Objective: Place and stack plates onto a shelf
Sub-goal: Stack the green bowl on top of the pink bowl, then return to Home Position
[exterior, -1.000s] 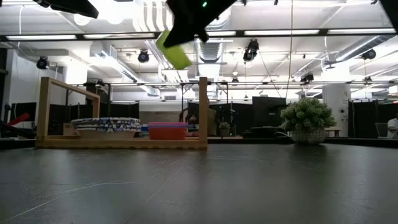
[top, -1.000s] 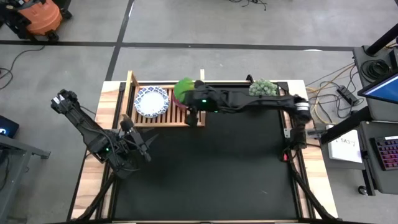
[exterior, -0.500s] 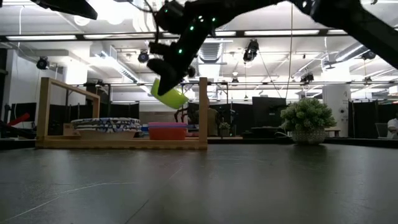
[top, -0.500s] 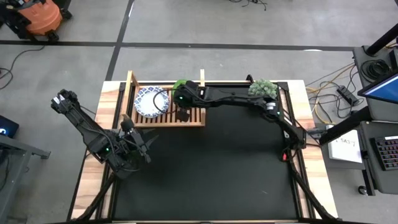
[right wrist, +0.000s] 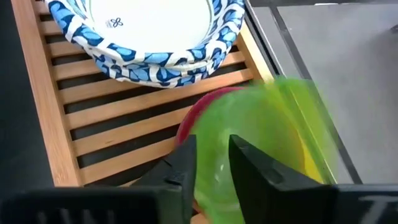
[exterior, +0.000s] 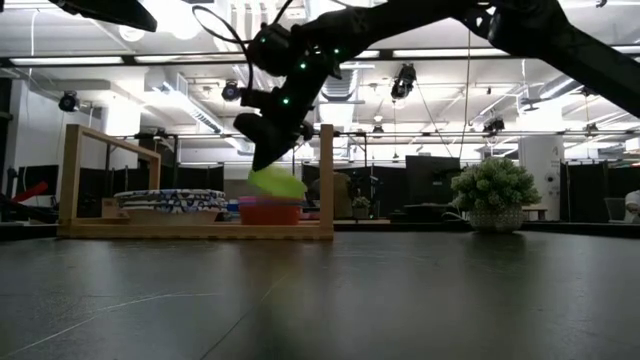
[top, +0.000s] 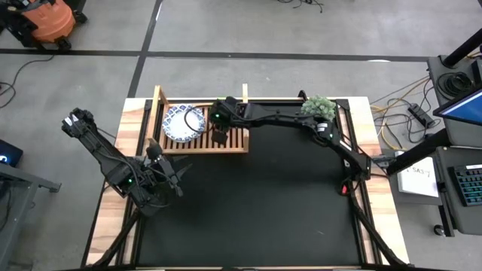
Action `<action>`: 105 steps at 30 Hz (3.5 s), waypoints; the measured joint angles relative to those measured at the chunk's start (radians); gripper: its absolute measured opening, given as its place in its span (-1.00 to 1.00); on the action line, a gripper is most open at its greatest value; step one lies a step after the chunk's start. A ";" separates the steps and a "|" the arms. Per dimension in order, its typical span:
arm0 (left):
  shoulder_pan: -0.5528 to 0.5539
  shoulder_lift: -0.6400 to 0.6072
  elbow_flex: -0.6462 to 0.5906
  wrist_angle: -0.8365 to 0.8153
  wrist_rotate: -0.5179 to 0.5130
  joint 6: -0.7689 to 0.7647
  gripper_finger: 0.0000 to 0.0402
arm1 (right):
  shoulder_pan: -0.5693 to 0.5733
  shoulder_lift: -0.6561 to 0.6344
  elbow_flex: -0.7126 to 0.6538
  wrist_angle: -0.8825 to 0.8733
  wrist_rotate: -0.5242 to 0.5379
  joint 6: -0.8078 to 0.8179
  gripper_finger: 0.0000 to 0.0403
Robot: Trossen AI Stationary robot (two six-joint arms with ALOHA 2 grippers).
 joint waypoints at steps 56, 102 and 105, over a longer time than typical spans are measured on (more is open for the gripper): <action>0.727 -0.746 -0.569 0.782 1.076 0.859 -1.00 | 0.137 -1.595 -1.897 1.031 -0.238 -0.065 -0.70; 0.771 -0.849 -0.883 1.219 1.038 0.671 -1.00 | 0.056 -2.264 -2.199 0.745 -0.738 0.026 -0.81; 0.771 -0.848 -0.883 1.218 1.038 0.671 -1.00 | 0.056 -2.259 -2.199 0.743 -0.709 0.008 -0.81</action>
